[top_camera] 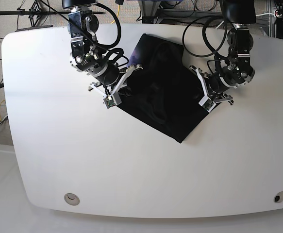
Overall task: Fold the T-shirt properly
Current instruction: 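Move the left gripper to the bundle edge near the right gripper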
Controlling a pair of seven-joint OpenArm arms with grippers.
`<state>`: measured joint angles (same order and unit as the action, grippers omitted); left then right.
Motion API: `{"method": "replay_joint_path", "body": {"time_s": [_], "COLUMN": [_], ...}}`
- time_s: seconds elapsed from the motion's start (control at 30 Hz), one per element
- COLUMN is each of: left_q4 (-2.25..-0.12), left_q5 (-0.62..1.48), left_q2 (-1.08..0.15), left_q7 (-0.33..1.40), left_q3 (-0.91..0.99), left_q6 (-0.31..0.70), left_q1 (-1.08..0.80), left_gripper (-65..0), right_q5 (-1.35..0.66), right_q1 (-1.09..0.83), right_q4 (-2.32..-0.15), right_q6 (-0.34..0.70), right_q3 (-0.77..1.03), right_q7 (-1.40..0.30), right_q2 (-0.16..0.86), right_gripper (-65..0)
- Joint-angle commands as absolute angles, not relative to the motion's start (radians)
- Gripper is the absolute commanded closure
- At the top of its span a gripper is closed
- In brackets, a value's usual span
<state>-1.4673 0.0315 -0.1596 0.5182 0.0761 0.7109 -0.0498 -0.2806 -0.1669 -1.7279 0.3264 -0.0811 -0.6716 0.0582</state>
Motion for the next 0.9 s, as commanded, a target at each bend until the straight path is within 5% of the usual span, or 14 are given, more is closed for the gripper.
{"method": "replay_joint_path", "body": {"time_s": [0.0,0.87], "left_q4": [-1.46,-1.483], "left_q5": [0.007,0.012], "left_q2": [-0.17,-0.074], "left_q7": [0.511,0.446], "left_q3": [0.083,0.065], "left_q6": [0.698,0.698], "left_q1": [-0.024,-0.016], "left_gripper": [-1.1,-1.1], "right_q5": [-0.292,-0.299], "right_q1": [-0.164,-0.118], "right_q4": [-1.727,-1.743], "right_q6": [0.332,0.332], "right_q3": [-0.074,-0.08], "right_q7": [-0.653,-0.671], "right_q2": [0.062,0.068], "right_gripper": [-0.6,0.0]}}
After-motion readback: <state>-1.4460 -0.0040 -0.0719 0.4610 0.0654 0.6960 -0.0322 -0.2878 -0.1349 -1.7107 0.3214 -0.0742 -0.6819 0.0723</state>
